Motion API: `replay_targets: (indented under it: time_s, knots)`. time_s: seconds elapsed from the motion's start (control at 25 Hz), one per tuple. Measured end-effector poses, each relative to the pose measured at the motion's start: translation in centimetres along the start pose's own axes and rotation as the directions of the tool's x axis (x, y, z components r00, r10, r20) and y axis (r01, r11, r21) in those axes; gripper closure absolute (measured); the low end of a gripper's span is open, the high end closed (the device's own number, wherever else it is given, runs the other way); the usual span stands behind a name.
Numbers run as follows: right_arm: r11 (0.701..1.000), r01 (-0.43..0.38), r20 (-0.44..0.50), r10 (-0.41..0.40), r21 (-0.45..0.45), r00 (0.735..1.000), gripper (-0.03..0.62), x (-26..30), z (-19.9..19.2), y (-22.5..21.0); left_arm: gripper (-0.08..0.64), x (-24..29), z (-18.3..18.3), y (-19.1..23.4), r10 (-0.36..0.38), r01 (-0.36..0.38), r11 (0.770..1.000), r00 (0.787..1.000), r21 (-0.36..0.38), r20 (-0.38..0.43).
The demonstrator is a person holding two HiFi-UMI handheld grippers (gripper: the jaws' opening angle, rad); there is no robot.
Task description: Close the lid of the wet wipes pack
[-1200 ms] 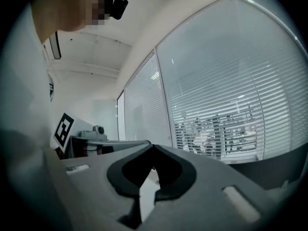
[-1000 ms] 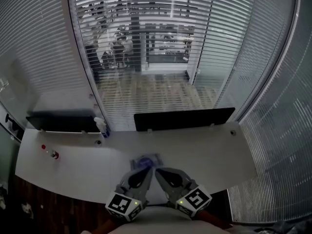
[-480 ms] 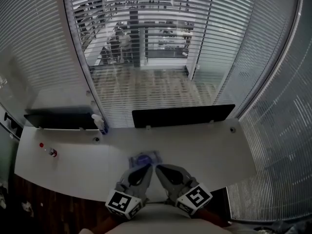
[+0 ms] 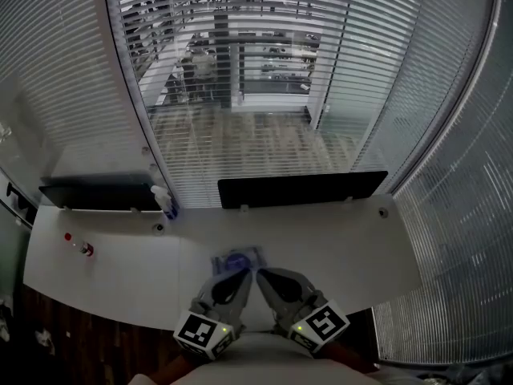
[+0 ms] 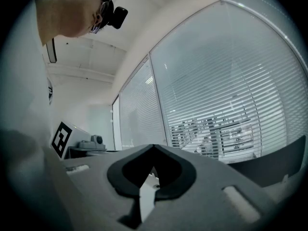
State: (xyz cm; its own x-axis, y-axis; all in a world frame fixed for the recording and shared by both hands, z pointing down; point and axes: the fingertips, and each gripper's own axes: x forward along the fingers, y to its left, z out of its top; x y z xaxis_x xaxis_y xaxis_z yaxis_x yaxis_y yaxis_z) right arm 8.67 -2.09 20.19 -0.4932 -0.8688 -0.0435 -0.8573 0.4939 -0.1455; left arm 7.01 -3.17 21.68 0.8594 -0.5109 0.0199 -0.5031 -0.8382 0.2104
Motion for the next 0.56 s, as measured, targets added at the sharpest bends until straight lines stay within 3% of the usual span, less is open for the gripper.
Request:
replay_targets:
  time_s: [0.56]
  knots:
    - [1.000,0.009,-0.010,-0.009,0.008,1.000,0.592,0.2,0.5,-0.2,0.557,0.1,0.8,0.0,0.005,-0.005,1.000,1.000,-0.015,0.004]
